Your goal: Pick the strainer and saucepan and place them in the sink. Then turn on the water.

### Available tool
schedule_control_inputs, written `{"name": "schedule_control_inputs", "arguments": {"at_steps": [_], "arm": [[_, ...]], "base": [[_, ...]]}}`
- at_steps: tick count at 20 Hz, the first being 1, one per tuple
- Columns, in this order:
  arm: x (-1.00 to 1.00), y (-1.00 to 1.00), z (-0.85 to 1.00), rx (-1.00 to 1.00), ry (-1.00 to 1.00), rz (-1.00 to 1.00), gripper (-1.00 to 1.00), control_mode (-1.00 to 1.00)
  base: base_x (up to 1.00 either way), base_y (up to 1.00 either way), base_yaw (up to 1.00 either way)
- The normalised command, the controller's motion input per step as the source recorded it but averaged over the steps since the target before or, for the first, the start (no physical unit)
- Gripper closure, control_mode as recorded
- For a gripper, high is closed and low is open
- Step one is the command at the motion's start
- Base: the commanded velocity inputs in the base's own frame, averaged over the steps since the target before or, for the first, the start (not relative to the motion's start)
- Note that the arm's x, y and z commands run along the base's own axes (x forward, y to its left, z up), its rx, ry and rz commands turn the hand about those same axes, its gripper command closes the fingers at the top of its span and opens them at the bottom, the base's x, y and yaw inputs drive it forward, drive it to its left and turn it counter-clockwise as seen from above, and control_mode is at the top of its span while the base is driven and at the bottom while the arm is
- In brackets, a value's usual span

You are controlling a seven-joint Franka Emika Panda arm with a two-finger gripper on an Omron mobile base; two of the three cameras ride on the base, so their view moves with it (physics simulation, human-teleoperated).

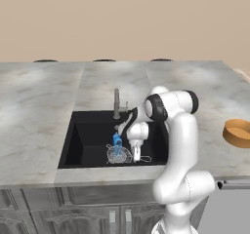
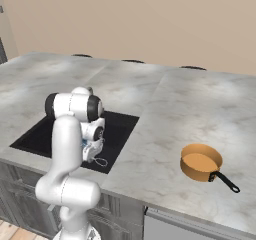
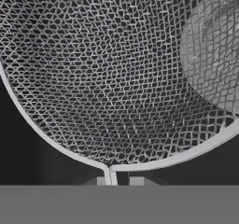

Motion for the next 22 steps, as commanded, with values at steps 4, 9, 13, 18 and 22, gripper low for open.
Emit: {"name": "schedule_control_inputs", "arguments": {"at_steps": [4, 9, 13, 18, 22], "arm": [[0.07, 0.04, -0.25, 0.03, -0.04, 0.0, 1.0, -1.0], [0.03, 0.02, -0.13, 0.03, -0.09, 0.0, -1.0, -1.0], [0.0, 0.0, 0.0, 0.02, -0.04, 0.0, -1.0, -1.0], [-0.01, 0.0, 0.16, 0.02, 0.0, 0.0, -1.0, -1.0], [0.0, -0.02, 0.56, 0.01, 0.0, 0.0, -1.0, -1.0]], "base": [[0.0, 0.0, 0.0], [0.0, 0.0, 0.0], [0.0, 0.0, 0.0], [0.0, 0.0, 0.0], [0.0, 0.0, 0.0]]}}
